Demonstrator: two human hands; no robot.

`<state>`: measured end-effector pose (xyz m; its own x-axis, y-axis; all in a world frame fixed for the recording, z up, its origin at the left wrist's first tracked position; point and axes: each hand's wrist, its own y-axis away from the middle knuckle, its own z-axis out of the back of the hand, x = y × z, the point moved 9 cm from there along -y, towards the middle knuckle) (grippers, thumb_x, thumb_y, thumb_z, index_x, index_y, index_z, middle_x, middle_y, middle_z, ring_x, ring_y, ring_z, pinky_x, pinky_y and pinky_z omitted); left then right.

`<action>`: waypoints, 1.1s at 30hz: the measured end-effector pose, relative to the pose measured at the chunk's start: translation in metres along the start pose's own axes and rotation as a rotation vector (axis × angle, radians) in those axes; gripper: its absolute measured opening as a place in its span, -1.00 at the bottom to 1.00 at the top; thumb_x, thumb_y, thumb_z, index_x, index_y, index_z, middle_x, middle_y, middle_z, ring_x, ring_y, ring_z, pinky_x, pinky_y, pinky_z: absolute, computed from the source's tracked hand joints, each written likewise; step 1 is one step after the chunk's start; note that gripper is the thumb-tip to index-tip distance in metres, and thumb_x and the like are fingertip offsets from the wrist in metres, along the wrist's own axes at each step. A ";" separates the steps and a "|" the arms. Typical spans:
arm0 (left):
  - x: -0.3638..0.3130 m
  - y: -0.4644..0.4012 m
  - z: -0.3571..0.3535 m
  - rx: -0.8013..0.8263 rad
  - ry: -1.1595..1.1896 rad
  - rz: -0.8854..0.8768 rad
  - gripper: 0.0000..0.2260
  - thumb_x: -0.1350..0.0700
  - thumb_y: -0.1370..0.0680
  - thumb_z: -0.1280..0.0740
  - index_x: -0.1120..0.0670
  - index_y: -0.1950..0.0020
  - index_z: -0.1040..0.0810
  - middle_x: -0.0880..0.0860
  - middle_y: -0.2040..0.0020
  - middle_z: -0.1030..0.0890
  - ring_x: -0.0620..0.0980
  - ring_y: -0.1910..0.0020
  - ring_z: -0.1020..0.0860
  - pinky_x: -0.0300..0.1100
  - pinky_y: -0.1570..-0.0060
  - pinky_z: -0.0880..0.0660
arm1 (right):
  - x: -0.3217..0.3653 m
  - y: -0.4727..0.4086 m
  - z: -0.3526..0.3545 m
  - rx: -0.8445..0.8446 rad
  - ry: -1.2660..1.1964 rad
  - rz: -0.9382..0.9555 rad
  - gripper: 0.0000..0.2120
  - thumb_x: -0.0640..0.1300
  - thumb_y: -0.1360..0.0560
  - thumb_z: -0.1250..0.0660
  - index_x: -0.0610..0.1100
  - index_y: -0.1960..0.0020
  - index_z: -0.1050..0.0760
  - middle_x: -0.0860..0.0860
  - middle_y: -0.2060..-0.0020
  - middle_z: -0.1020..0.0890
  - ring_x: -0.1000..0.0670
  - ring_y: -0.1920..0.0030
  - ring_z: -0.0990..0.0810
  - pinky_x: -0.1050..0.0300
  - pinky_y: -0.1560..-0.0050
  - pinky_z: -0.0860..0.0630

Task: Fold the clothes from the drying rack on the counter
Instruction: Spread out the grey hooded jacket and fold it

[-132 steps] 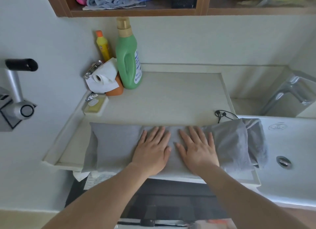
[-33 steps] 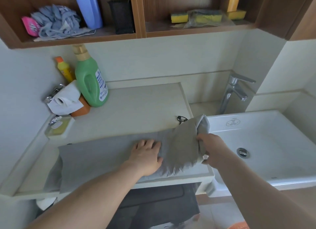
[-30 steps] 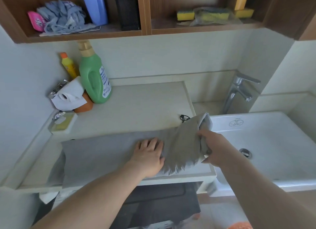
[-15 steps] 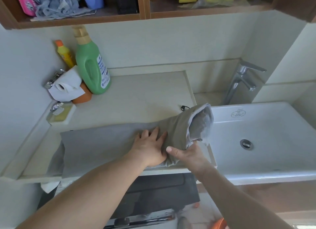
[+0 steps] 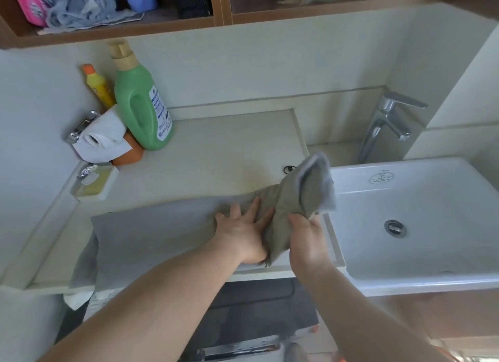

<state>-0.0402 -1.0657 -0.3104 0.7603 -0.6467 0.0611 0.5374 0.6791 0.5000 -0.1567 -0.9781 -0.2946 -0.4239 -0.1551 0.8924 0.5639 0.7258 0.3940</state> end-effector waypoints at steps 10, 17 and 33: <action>0.066 0.059 0.002 -0.452 0.213 0.026 -0.42 -0.14 -0.59 -0.07 -0.14 -0.62 -0.10 -0.11 -0.58 -0.22 0.00 -0.57 -0.17 0.40 -0.40 -0.20 | 0.015 0.047 -0.114 0.382 0.832 0.865 -0.47 -0.08 -0.66 -0.01 0.07 -0.62 -0.12 0.17 -0.60 -0.15 0.11 -0.63 0.01 -0.12 -0.60 -0.06; 0.151 0.114 -0.023 -0.622 0.831 0.293 -0.85 0.10 -0.56 -0.20 -0.02 -0.05 -0.53 -0.07 0.06 -0.62 0.02 0.06 -0.55 -0.02 0.05 -0.51 | -0.049 0.058 -0.154 0.603 1.748 0.779 -0.39 0.01 -0.51 0.10 0.14 -0.58 -0.04 -0.01 -0.62 -0.04 -0.23 -0.63 0.09 -0.32 -0.55 0.05; 0.159 0.068 -0.005 -0.509 0.706 0.304 -0.75 -0.17 -0.57 -0.21 -0.07 -0.09 -0.51 -0.04 -0.05 -0.54 0.07 -0.06 -0.54 0.07 -0.07 -0.55 | -0.041 0.037 -0.166 0.735 1.627 0.407 -0.32 0.23 -0.35 0.22 0.10 -0.30 -0.40 0.02 -0.30 -0.37 -0.10 -0.34 -0.38 -0.11 -0.40 -0.30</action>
<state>0.1193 -1.1203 -0.2706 0.8513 -0.1669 -0.4974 0.2464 0.9642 0.0981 -0.0003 -1.0558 -0.2801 0.9263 -0.0101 0.3765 -0.1356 0.9237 0.3584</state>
